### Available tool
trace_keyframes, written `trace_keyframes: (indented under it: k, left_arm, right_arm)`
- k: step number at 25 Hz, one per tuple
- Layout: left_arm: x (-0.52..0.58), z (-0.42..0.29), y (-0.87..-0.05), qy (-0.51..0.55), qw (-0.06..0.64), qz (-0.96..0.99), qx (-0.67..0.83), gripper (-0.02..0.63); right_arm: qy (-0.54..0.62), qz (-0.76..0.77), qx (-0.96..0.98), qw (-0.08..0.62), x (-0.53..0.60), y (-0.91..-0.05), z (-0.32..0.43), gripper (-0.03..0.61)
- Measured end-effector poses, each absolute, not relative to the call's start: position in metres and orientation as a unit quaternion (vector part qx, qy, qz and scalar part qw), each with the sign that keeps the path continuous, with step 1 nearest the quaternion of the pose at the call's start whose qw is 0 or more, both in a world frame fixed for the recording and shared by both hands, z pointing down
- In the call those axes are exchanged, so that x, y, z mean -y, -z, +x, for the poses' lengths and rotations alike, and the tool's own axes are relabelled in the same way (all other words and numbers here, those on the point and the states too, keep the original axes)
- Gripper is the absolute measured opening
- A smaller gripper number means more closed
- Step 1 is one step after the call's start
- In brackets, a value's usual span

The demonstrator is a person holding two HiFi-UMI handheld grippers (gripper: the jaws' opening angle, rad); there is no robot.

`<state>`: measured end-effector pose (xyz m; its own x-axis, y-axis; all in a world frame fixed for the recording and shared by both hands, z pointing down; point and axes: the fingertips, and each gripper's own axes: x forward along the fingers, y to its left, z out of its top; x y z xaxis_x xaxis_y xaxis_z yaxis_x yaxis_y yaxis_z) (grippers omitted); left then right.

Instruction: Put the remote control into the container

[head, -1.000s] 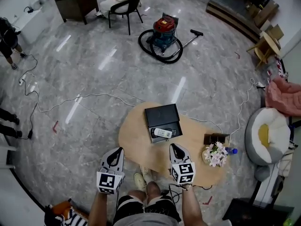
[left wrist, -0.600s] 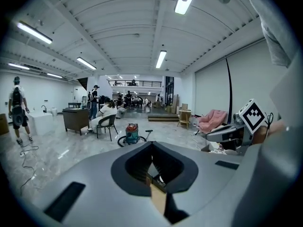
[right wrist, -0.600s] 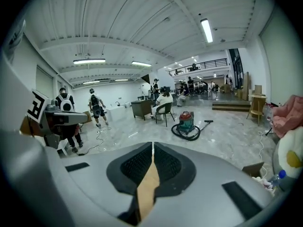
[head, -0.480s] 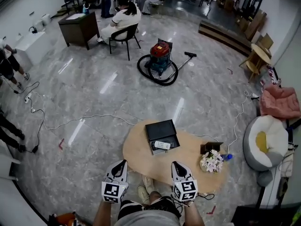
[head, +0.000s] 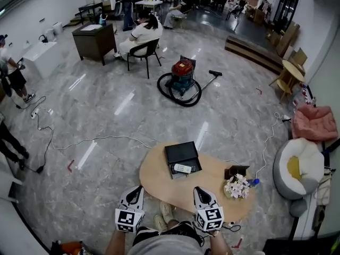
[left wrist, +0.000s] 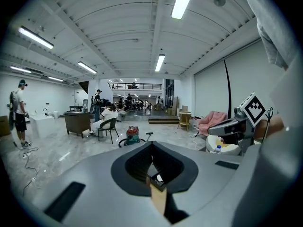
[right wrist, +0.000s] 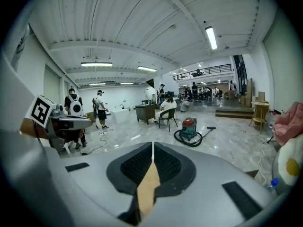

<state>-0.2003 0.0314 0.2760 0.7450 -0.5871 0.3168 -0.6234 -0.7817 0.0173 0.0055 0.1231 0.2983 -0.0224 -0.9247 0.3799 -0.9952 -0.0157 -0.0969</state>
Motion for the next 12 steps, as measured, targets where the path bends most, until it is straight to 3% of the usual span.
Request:
trace_keyframes:
  k: [12]
  left_arm:
    - [-0.045, -0.204, -0.271, -0.145, 0.055, 0.934, 0.323, 0.008]
  right_arm:
    - [-0.160, 0.684, 0.704, 0.107, -0.132, -0.296, -0.007, 0.022]
